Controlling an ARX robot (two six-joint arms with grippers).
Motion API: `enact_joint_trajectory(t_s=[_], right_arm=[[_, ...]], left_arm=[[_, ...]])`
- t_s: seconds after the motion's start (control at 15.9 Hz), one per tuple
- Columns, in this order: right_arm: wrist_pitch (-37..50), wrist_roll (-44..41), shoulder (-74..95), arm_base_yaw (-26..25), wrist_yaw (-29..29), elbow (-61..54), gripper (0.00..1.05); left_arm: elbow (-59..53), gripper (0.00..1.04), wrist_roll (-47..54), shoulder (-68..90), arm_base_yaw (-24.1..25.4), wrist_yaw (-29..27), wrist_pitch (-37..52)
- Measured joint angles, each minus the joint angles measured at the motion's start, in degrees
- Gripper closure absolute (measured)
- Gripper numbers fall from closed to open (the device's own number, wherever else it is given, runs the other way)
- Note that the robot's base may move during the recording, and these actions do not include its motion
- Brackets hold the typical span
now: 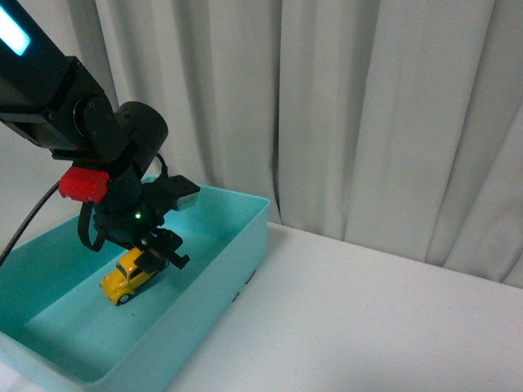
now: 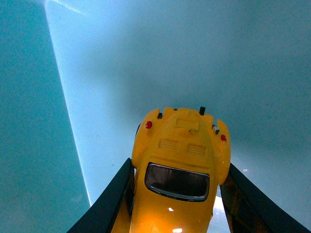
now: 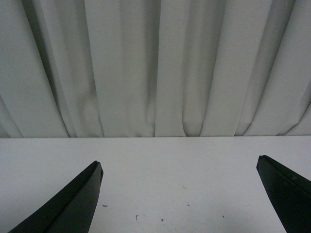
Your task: Wind up and store yellow beetle toy
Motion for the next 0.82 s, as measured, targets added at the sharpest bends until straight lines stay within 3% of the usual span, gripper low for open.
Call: enact_joint_trajectory(t_s=[0.5,0.82], right_arm=[[0.0,0.0,0.0,0.0,0.0,0.0,0.07],[0.0,0.0,0.0,0.0,0.0,0.0,0.07]], left_arm=[[-1.2,0.61,0.9,0.0,0.0,-0.3,2.5],[-1.3,0.08,1.6,0.0,0.0,0.5,2.3]])
